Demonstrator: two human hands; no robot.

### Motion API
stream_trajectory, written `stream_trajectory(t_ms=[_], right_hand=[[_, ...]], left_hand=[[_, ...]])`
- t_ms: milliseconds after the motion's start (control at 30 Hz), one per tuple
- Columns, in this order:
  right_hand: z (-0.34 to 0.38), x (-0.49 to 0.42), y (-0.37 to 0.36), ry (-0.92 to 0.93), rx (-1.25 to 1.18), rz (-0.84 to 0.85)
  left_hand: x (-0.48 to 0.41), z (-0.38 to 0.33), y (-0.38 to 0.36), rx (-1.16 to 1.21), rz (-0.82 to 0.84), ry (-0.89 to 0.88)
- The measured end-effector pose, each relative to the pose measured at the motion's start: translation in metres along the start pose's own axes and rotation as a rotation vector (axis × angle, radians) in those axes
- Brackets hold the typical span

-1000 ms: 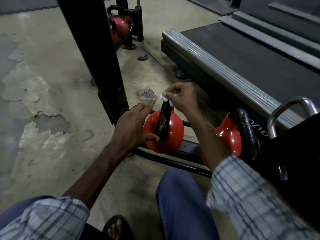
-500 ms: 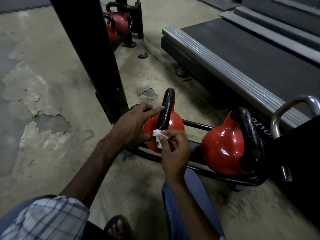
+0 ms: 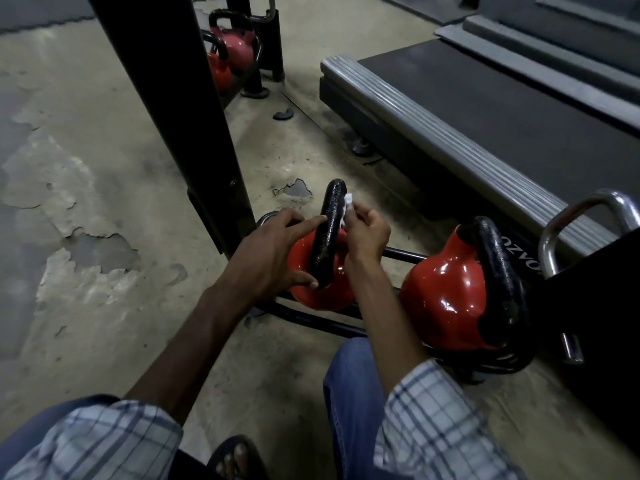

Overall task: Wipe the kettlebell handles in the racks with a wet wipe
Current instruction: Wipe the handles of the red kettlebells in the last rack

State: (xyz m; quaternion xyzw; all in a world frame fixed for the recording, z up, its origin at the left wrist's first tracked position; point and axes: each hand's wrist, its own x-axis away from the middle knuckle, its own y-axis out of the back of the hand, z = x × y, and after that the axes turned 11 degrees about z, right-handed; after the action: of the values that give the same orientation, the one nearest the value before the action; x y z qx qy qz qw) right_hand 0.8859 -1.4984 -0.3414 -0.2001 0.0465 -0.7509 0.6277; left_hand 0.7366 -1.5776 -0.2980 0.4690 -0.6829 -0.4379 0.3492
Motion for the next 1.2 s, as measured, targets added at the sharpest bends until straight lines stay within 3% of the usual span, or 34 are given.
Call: stream_trajectory(t_ms=[100, 267, 333, 433, 533, 700, 900, 1067, 1133, 1200], right_hand=[[0.010, -0.031, -0.005, -0.017, 0.003, -0.034], [0.042, -0.065, -0.004, -0.079, 0.304, 0.089], [0.062, -0.066, -0.002, 0.011, 0.550, 0.275], [0.093, -0.054, -0.016, 0.186, 1.225, 0.704], [0.109, -0.056, -0.043, 0.235, 1.602, 0.826], [0.116, -0.069, -0.058, 0.220, 1.686, 0.675], [0.109, -0.034, -0.067, 0.207, 1.913, 1.067], [0.123, -0.064, -0.068, 0.283, 1.889, 0.801], [0.124, -0.063, -0.063, 0.285, 1.893, 0.870], [0.125, -0.053, -0.059, 0.206, 1.905, 1.056]], left_hand=[[0.000, -0.001, 0.000, 0.020, 0.000, -0.004], [0.000, 0.000, -0.001, 0.034, -0.006, -0.009], [0.001, 0.003, -0.002, 0.040, -0.010, -0.009], [0.003, 0.005, -0.005, 0.038, -0.013, -0.011], [0.005, 0.004, -0.006, 0.036, -0.020, -0.004], [0.008, 0.002, -0.006, 0.041, -0.041, 0.001], [0.011, 0.005, -0.008, 0.061, -0.137, 0.127], [0.014, 0.001, -0.006, 0.039, -0.141, 0.172], [0.014, 0.001, -0.007, 0.035, -0.141, 0.173], [0.013, 0.001, -0.007, 0.036, -0.136, 0.177]])
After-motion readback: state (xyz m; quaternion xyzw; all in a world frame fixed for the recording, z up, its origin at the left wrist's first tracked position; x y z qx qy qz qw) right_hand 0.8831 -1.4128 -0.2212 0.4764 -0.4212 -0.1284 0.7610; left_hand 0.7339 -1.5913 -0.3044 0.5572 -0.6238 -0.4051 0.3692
